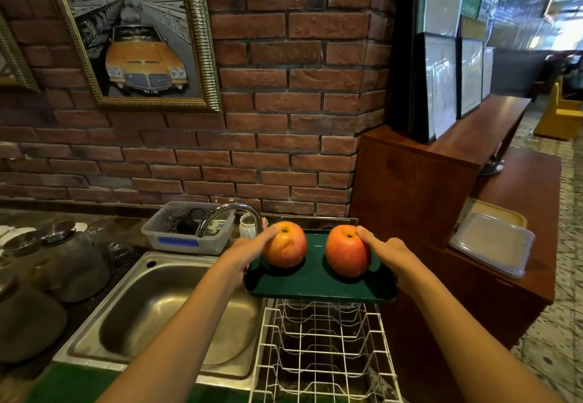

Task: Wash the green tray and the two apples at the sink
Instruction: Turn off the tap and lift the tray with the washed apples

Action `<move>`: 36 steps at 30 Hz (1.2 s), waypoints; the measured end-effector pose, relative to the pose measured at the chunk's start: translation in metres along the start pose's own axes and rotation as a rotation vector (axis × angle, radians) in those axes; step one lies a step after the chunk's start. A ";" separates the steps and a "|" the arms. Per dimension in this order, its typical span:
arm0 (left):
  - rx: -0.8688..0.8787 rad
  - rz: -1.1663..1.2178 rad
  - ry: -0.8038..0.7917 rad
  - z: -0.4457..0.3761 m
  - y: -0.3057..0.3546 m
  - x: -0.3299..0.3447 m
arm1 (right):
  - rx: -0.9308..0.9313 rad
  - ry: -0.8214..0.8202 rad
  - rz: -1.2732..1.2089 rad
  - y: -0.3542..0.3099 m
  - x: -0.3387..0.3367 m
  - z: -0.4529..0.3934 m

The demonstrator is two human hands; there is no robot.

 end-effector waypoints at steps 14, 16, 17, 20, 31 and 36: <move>0.044 -0.024 0.026 -0.003 0.003 0.000 | -0.001 0.000 0.011 0.005 0.001 -0.012; 0.052 -0.021 0.033 -0.002 0.004 0.001 | -0.006 0.006 0.014 0.005 0.002 -0.012; 0.053 -0.021 0.037 -0.001 0.004 0.001 | -0.009 0.007 0.015 0.004 0.002 -0.011; 0.060 -0.006 0.036 0.000 0.004 0.000 | -0.018 0.000 0.016 0.003 0.003 -0.010; 0.063 0.003 0.037 0.003 0.001 0.000 | -0.027 -0.009 0.047 0.003 0.004 -0.003; 0.061 0.003 0.051 0.006 0.001 0.001 | -0.026 -0.009 0.056 0.003 0.004 -0.002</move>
Point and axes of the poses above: each hand's wrist, its own z-axis away from the middle knuckle, its own x-axis out of the palm, y = z × x, the point moved 1 cm from there along -z, towards the middle knuckle, and after that the axes turned 8 degrees about -x, right-handed, at the moved point
